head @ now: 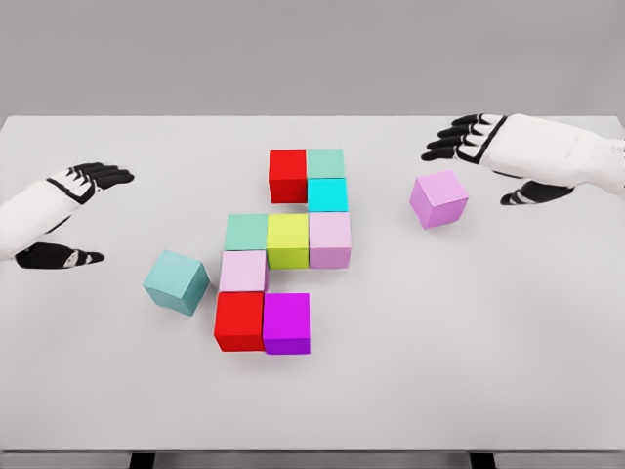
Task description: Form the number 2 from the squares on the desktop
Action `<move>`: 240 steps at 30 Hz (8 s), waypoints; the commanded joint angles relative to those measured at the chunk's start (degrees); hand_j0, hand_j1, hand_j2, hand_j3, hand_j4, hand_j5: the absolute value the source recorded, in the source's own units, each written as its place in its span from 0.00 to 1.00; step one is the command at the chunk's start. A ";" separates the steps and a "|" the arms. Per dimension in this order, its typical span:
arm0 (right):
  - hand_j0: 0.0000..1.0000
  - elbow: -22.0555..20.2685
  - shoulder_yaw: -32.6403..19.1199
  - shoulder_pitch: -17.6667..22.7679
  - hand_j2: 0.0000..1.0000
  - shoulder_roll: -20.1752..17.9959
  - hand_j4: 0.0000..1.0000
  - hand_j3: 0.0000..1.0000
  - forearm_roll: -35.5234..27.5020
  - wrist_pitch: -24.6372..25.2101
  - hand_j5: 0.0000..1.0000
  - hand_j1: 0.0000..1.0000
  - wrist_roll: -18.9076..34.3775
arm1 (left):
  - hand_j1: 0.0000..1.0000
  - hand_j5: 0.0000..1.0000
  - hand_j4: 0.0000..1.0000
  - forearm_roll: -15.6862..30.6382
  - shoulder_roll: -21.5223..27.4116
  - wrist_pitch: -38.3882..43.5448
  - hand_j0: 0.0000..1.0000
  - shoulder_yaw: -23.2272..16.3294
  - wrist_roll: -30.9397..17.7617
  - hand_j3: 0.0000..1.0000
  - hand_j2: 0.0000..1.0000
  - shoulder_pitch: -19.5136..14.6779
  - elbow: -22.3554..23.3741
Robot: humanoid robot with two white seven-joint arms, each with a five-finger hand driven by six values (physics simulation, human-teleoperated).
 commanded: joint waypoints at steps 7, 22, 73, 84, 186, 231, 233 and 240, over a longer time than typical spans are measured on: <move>0.99 -2.94 2.41 0.00 0.99 0.50 0.99 0.99 -11.19 27.05 0.99 0.99 0.02 | 1.00 1.00 1.00 -0.16 -0.13 -0.05 1.00 0.49 0.05 1.00 1.00 0.00 1.04; 1.00 5.24 19.99 -8.88 1.00 7.54 1.00 1.00 6.12 42.37 1.00 1.00 0.02 | 1.00 1.00 1.00 35.43 13.85 -0.05 1.00 -7.25 -22.79 1.00 1.00 1.06 -0.46; 0.46 14.29 26.05 -12.66 0.46 12.81 0.46 0.46 11.40 33.58 0.46 0.46 0.02 | 1.00 1.00 1.00 27.78 -1.36 19.65 1.00 -14.54 -28.27 1.00 1.00 -9.40 0.59; 0.48 -0.47 20.43 -9.50 0.48 3.85 0.48 0.48 10.61 8.27 0.48 0.48 0.02 | 1.00 1.00 1.00 25.59 -3.03 19.92 1.00 -15.95 -28.27 1.00 1.00 -10.46 2.00; 1.00 -5.66 46.27 -13.89 1.00 -9.95 1.00 1.00 -9.96 0.16 1.00 1.00 0.02 | 0.30 0.30 0.30 7.13 -32.39 43.21 0.30 -15.16 -28.27 0.30 0.30 -39.55 30.04; 1.00 -5.13 45.21 -15.91 1.00 -5.73 1.00 1.00 -9.61 0.16 1.00 1.00 0.02 | 0.31 0.31 0.31 -1.22 -36.34 42.07 0.31 -14.19 -28.27 0.31 0.31 -39.37 29.95; 1.00 -5.13 45.12 -15.91 1.00 -5.82 1.00 1.00 -9.61 0.16 1.00 1.00 0.02 | 0.32 0.32 0.32 -1.22 -36.43 42.07 0.32 -14.19 -28.27 0.32 0.32 -39.37 29.95; 1.00 -5.05 44.25 -15.91 1.00 -5.82 1.00 1.00 -9.43 0.16 1.00 1.00 0.02 | 0.32 0.32 0.32 -1.40 -36.43 42.15 0.32 -13.93 -28.27 0.32 0.32 -39.55 30.21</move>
